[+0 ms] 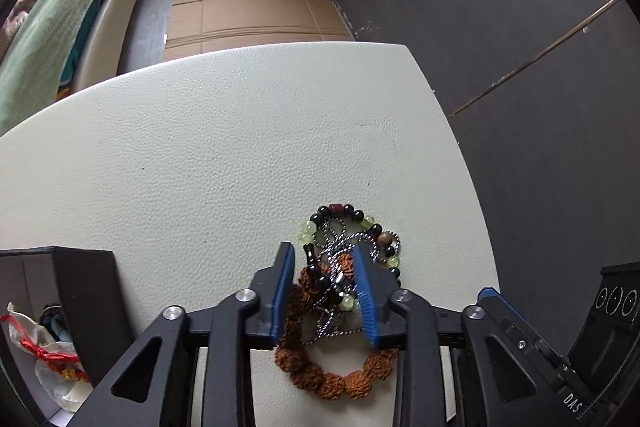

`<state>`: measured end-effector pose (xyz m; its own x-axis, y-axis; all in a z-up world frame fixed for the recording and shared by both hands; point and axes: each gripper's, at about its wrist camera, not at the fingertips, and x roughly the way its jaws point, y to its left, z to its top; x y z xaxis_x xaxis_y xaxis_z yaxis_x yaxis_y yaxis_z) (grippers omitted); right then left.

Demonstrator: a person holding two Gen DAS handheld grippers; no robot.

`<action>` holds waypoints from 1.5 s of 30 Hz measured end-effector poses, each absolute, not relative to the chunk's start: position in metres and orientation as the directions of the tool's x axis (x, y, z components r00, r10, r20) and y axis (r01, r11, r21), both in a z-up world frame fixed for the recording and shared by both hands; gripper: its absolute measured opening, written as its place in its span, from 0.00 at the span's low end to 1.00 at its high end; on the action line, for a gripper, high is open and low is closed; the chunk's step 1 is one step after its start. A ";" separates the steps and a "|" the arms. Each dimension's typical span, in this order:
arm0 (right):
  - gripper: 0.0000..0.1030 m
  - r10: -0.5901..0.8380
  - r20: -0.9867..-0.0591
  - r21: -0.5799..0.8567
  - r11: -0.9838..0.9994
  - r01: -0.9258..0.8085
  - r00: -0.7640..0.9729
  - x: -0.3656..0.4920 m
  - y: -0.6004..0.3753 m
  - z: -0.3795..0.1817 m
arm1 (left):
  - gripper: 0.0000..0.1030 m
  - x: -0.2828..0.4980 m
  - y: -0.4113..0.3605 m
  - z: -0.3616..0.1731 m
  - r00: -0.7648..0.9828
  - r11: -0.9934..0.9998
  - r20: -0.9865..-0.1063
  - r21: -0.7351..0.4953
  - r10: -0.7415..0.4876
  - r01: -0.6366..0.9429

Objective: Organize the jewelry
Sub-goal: 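Grasp the green-and-black beaded bracelet from the jewelry pile with the left tool, then carry the beaded bracelet over the box with the left tool while the right tool approaches the silver chain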

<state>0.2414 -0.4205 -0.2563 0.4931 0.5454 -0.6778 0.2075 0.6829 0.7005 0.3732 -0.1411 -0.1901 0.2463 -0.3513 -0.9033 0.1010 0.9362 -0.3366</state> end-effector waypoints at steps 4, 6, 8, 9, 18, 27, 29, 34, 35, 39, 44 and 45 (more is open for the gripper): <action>0.70 0.546 -0.682 0.699 0.681 0.217 0.486 0.243 -0.420 -0.258 | 0.08 0.374 -0.142 -0.188 0.249 0.939 -0.905 -0.332 -0.345 0.093; 0.70 0.548 -0.680 0.702 0.679 0.215 0.487 0.242 -0.419 -0.256 | 0.08 0.372 -0.139 -0.179 0.280 0.937 -0.894 -0.336 -0.350 0.100; 0.70 0.555 -0.678 0.707 0.673 0.219 0.483 0.243 -0.419 -0.256 | 0.08 0.368 -0.136 -0.167 0.309 0.933 -0.881 -0.341 -0.359 0.112; 0.70 0.556 -0.679 0.707 0.671 0.223 0.479 0.244 -0.420 -0.257 | 0.08 0.366 -0.134 -0.162 0.317 0.930 -0.875 -0.349 -0.367 0.114; 0.65 0.585 -0.680 0.711 0.673 0.204 0.442 0.255 -0.411 -0.247 | 0.07 0.353 -0.108 -0.107 0.414 0.910 -0.812 -0.395 -0.411 0.126; 0.54 0.644 -0.668 0.731 0.663 0.162 0.373 0.264 -0.385 -0.236 | 0.08 0.335 -0.075 -0.091 0.460 0.905 -0.788 -0.414 -0.410 0.097; 0.53 0.653 -0.668 0.731 0.666 0.149 0.357 0.266 -0.377 -0.234 | 0.08 0.331 -0.067 -0.089 0.469 0.905 -0.784 -0.417 -0.406 0.086; 0.53 0.655 -0.687 0.715 0.688 0.128 0.315 0.273 -0.356 -0.231 | 0.08 0.319 -0.046 -0.085 0.487 0.898 -0.773 -0.437 -0.406 0.056; 0.53 0.656 -0.689 0.713 0.691 0.123 0.308 0.275 -0.353 -0.230 | 0.08 0.319 -0.041 -0.085 0.490 0.896 -0.770 -0.441 -0.408 0.051; 0.52 0.645 -0.712 0.689 0.717 0.101 0.277 0.283 -0.338 -0.229 | 0.08 0.311 -0.026 -0.083 0.502 0.888 -0.763 -0.459 -0.408 0.025; 0.46 0.612 -0.757 0.640 0.765 0.070 0.227 0.292 -0.319 -0.229 | 0.08 0.306 -0.010 -0.080 0.518 0.881 -0.753 -0.473 -0.405 0.002; 0.46 0.604 -0.766 0.629 0.775 0.062 0.222 0.293 -0.316 -0.228 | 0.08 0.306 -0.008 -0.081 0.520 0.880 -0.753 -0.475 -0.404 -0.003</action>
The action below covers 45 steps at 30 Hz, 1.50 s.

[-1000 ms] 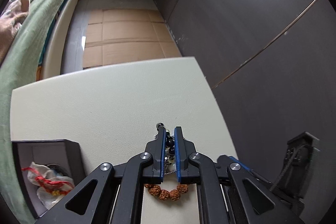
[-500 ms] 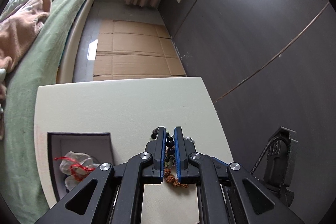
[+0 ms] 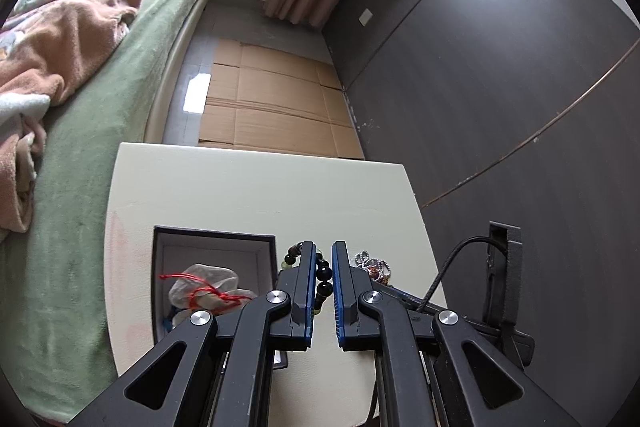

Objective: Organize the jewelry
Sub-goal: 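Carry the beaded bracelet over the box with the left tool while the right tool approaches the silver chain, then grasp the silver chain with the right tool while the left tool holds the bracelet over the box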

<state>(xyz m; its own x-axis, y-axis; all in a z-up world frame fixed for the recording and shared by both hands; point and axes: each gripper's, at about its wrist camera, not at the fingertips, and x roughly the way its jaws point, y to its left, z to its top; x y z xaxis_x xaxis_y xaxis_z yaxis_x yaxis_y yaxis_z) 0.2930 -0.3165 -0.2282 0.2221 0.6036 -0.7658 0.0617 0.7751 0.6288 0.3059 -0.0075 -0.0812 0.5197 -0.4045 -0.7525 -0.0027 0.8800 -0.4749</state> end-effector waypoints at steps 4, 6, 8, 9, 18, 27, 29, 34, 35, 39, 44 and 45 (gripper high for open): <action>0.46 0.544 -0.816 0.558 0.830 0.023 0.195 0.299 -0.305 -0.225 | 0.08 0.304 0.002 -0.084 0.523 0.874 -0.751 -0.486 -0.403 -0.024; 0.44 0.510 -0.840 0.519 0.855 -0.003 0.185 0.301 -0.299 -0.224 | 0.08 0.302 0.007 -0.086 0.523 0.871 -0.751 -0.490 -0.403 -0.032; 0.42 0.479 -0.861 0.481 0.876 -0.036 0.168 0.303 -0.295 -0.222 | 0.08 0.299 0.013 -0.089 0.523 0.868 -0.751 -0.495 -0.402 -0.044; 0.41 0.469 -0.868 0.467 0.883 -0.050 0.163 0.304 -0.293 -0.222 | 0.08 0.298 0.016 -0.090 0.523 0.866 -0.751 -0.498 -0.403 -0.049; 0.37 0.358 -0.930 0.337 0.922 -0.189 0.089 0.313 -0.274 -0.219 | 0.08 0.290 0.030 -0.095 0.522 0.853 -0.750 -0.516 -0.406 -0.077; 0.24 0.508 -0.861 0.499 0.846 -0.186 -0.001 0.317 -0.274 -0.231 | 0.08 0.285 0.047 -0.094 0.532 0.852 -0.752 -0.513 -0.389 -0.103; 0.22 0.531 -0.847 0.521 0.836 -0.172 0.010 0.314 -0.278 -0.233 | 0.08 0.285 0.048 -0.096 0.529 0.848 -0.754 -0.518 -0.390 -0.113; 0.15 0.543 -0.838 0.533 0.835 -0.138 0.048 0.308 -0.289 -0.231 | 0.08 0.284 0.046 -0.093 0.530 0.849 -0.751 -0.518 -0.394 -0.102; 0.15 0.549 -0.834 0.539 0.832 -0.133 0.054 0.307 -0.292 -0.228 | 0.08 0.283 0.046 -0.091 0.534 0.849 -0.748 -0.519 -0.395 -0.098; 0.15 0.571 -0.814 0.558 0.820 -0.129 0.108 0.306 -0.298 -0.210 | 0.08 0.281 0.046 -0.079 0.554 0.850 -0.732 -0.521 -0.396 -0.082; 0.15 0.594 -0.783 0.578 0.804 -0.140 0.183 0.302 -0.312 -0.175 | 0.08 0.276 0.051 -0.062 0.586 0.853 -0.712 -0.518 -0.386 -0.068; 0.15 0.599 -0.775 0.581 0.800 -0.147 0.200 0.301 -0.314 -0.166 | 0.08 0.274 0.052 -0.059 0.591 0.854 -0.709 -0.517 -0.384 -0.066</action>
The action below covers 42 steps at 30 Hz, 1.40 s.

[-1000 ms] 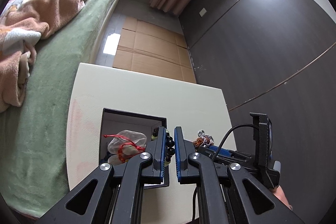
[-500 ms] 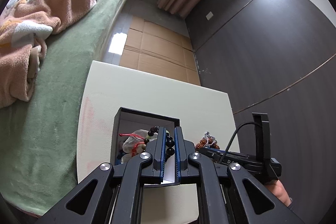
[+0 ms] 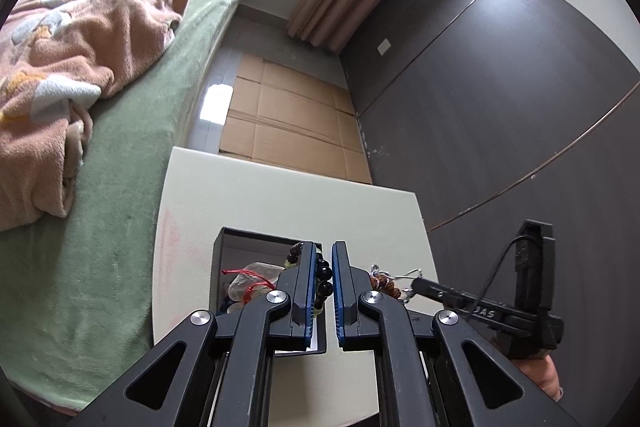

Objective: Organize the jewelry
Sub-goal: 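Grasp the silver chain with the right tool while the left tool holds the bracelet over the box, then lift the silver chain and drop it into the box with the right tool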

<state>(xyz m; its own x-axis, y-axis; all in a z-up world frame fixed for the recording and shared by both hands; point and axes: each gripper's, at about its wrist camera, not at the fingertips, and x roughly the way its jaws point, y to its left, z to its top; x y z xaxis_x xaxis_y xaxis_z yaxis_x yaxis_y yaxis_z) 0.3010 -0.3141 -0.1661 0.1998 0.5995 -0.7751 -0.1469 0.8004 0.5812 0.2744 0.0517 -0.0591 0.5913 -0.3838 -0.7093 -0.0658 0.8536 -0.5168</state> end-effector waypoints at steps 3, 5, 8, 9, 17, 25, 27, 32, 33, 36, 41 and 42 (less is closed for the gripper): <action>0.15 0.613 -0.750 0.590 0.790 -0.169 0.247 0.299 -0.320 -0.140 | 0.08 0.271 0.054 -0.053 0.603 0.855 -0.702 -0.514 -0.378 -0.062; 0.15 0.617 -0.735 0.590 0.786 -0.183 0.280 0.297 -0.320 -0.123 | 0.08 0.269 0.056 -0.051 0.609 0.856 -0.699 -0.513 -0.375 -0.063; 0.15 0.627 -0.706 0.594 0.778 -0.206 0.330 0.295 -0.323 -0.095 | 0.08 0.266 0.058 -0.049 0.614 0.855 -0.695 -0.515 -0.373 -0.064; 0.15 0.631 -0.693 0.596 0.773 -0.215 0.348 0.294 -0.324 -0.084 | 0.08 0.265 0.059 -0.049 0.616 0.854 -0.694 -0.516 -0.372 -0.065; 0.15 0.653 -0.605 0.596 0.751 -0.286 0.456 0.288 -0.321 -0.007 | 0.08 0.259 0.065 -0.044 0.623 0.853 -0.689 -0.518 -0.369 -0.067; 0.15 0.668 -0.511 0.582 0.732 -0.354 0.542 0.281 -0.315 0.067 | 0.08 0.255 0.074 -0.044 0.625 0.851 -0.691 -0.520 -0.363 -0.079; 0.15 0.672 -0.491 0.575 0.728 -0.374 0.554 0.277 -0.312 0.082 | 0.08 0.253 0.077 -0.042 0.630 0.850 -0.687 -0.521 -0.361 -0.082; 0.15 0.696 -0.430 0.564 0.704 -0.431 0.575 0.264 -0.303 0.117 | 0.08 0.250 0.086 -0.035 0.645 0.847 -0.677 -0.525 -0.354 -0.087; 0.15 0.700 -0.423 0.562 0.701 -0.440 0.575 0.262 -0.301 0.123 | 0.08 0.249 0.088 -0.034 0.649 0.846 -0.674 -0.526 -0.352 -0.088; 0.15 0.716 -0.403 0.550 0.687 -0.474 0.571 0.255 -0.291 0.137 | 0.08 0.247 0.097 -0.030 0.662 0.842 -0.667 -0.530 -0.341 -0.101; 0.15 0.743 -0.398 0.536 0.665 -0.521 0.538 0.251 -0.269 0.143 | 0.08 0.244 0.108 -0.024 0.679 0.838 -0.660 -0.532 -0.322 -0.119; 0.15 0.747 -0.401 0.535 0.661 -0.526 0.530 0.251 -0.264 0.141 | 0.08 0.244 0.109 -0.023 0.680 0.838 -0.659 -0.532 -0.320 -0.120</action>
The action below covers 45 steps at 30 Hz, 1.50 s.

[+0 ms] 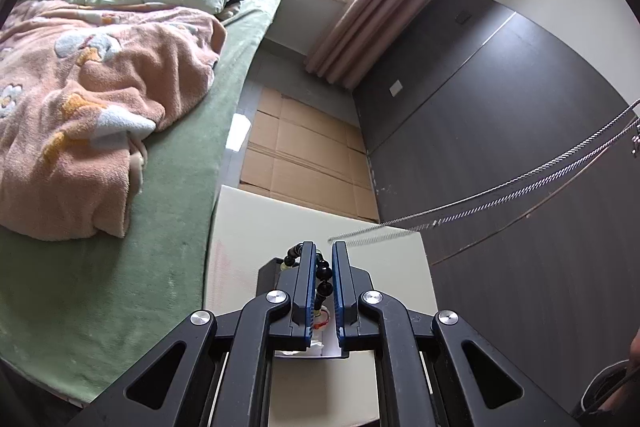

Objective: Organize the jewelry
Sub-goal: 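Lift the silver chain and drop it into the box with the right tool, then open the left tool to release the beaded bracelet into the box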

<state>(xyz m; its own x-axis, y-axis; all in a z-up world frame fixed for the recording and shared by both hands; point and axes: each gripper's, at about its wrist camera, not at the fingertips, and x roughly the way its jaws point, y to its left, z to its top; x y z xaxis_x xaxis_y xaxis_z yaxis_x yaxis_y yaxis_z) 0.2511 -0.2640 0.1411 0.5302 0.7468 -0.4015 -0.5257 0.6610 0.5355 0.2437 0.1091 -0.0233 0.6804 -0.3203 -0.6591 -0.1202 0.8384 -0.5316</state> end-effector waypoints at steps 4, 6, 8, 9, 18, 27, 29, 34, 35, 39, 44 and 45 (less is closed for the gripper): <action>0.15 0.751 -0.436 0.537 0.659 -0.526 0.496 0.253 -0.250 0.122 | 0.08 0.242 0.112 -0.025 0.680 0.837 -0.661 -0.533 -0.319 -0.126; 0.15 0.752 -0.461 0.545 0.659 -0.518 0.471 0.253 -0.242 0.105 | 0.08 0.242 0.112 -0.027 0.677 0.835 -0.662 -0.535 -0.320 -0.128; 0.15 0.750 -0.485 0.555 0.661 -0.505 0.449 0.256 -0.235 0.088 | 0.08 0.242 0.111 -0.030 0.674 0.834 -0.665 -0.536 -0.323 -0.129; 0.15 0.748 -0.501 0.561 0.663 -0.495 0.435 0.257 -0.232 0.078 | 0.08 0.243 0.111 -0.031 0.671 0.834 -0.666 -0.537 -0.325 -0.129; 0.15 0.729 -0.620 0.622 0.682 -0.385 0.291 0.271 -0.216 -0.017 | 0.08 0.254 0.098 -0.044 0.642 0.839 -0.684 -0.532 -0.347 -0.113; 0.39 0.711 -0.643 0.661 0.703 -0.262 0.286 0.261 -0.252 -0.067 | 0.08 0.267 0.078 -0.063 0.598 0.839 -0.704 -0.536 -0.382 -0.096; 0.39 0.704 -0.645 0.667 0.708 -0.231 0.297 0.258 -0.264 -0.075 | 0.08 0.272 0.071 -0.068 0.584 0.839 -0.711 -0.537 -0.392 -0.089; 0.39 0.683 -0.650 0.680 0.719 -0.146 0.333 0.247 -0.298 -0.096 | 0.08 0.281 0.053 -0.078 0.553 0.837 -0.725 -0.540 -0.410 -0.086; 0.40 0.678 -0.653 0.680 0.721 -0.133 0.337 0.245 -0.304 -0.101 | 0.08 0.283 0.050 -0.081 0.545 0.833 -0.727 -0.546 -0.417 -0.091; 0.59 0.659 -0.662 0.681 0.727 -0.080 0.356 0.235 -0.328 -0.119 | 0.30 0.293 0.041 -0.095 0.477 0.823 -0.758 -0.556 -0.444 -0.117; 0.62 0.631 -0.689 0.677 0.736 0.006 0.357 0.227 -0.355 -0.149 | 0.55 0.290 0.029 -0.099 0.483 0.832 -0.764 -0.542 -0.428 -0.118; 0.62 0.624 -0.696 0.674 0.739 0.022 0.354 0.226 -0.358 -0.155 | 0.55 0.290 0.025 -0.100 0.473 0.838 -0.770 -0.535 -0.429 -0.111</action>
